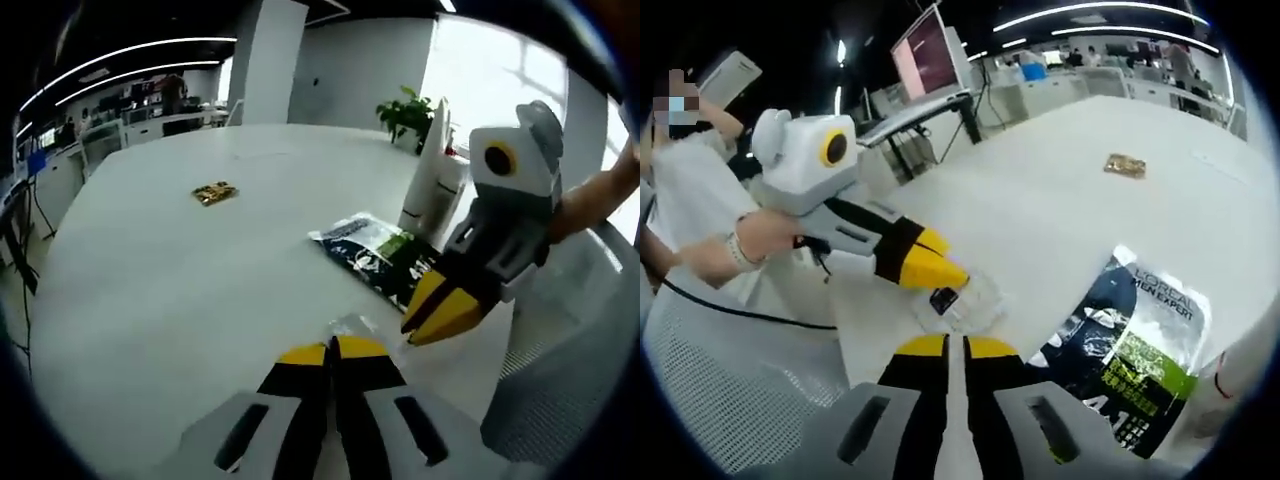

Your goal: Arrange the skincare products in the storage area until every visible bottle or jar stands upright without overlapping.

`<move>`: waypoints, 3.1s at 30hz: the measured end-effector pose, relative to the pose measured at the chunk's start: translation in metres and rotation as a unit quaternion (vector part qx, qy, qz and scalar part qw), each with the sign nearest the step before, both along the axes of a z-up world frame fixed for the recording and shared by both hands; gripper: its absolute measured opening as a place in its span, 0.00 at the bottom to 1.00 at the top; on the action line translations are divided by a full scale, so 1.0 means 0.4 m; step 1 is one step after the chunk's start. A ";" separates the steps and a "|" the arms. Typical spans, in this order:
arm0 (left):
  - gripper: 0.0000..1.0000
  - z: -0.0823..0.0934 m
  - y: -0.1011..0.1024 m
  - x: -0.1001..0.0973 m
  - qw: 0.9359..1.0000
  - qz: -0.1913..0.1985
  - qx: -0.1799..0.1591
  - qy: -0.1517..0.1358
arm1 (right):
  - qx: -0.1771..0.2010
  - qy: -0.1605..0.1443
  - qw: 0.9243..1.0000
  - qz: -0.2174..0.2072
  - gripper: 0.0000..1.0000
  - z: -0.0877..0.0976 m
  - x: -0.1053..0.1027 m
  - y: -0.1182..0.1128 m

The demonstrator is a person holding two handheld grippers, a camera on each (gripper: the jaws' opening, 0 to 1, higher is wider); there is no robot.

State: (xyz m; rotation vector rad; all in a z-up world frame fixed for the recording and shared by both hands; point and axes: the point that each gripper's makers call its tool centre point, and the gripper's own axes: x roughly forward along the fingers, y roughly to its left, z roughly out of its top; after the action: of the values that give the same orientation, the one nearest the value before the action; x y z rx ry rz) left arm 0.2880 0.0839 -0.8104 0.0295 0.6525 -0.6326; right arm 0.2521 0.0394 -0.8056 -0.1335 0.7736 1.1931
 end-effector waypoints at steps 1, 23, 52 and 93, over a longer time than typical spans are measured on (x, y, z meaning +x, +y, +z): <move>0.00 -0.002 -0.002 -0.001 1.000 -0.002 0.001 0.001 | -0.002 -0.003 1.000 0.003 0.05 0.001 -0.003 -0.003; 0.00 -0.031 -0.056 0.020 1.000 0.007 -0.015 0.026 | -0.041 -0.080 0.996 0.028 0.11 -0.028 0.021 -0.010; 0.00 -0.035 -0.074 0.021 0.999 -0.037 0.009 0.011 | -0.071 -0.139 0.986 0.063 0.11 -0.060 0.045 0.006; 0.03 -0.018 -0.054 -0.003 0.997 -0.052 0.050 -0.013 | -0.068 -0.128 0.986 0.078 0.05 -0.063 0.045 0.004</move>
State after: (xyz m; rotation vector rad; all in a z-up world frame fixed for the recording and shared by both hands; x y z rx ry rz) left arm 0.2867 0.0622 -0.8177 0.1657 0.6591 -0.6989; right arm 0.2700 0.0411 -0.8310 -0.4595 0.6255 1.2408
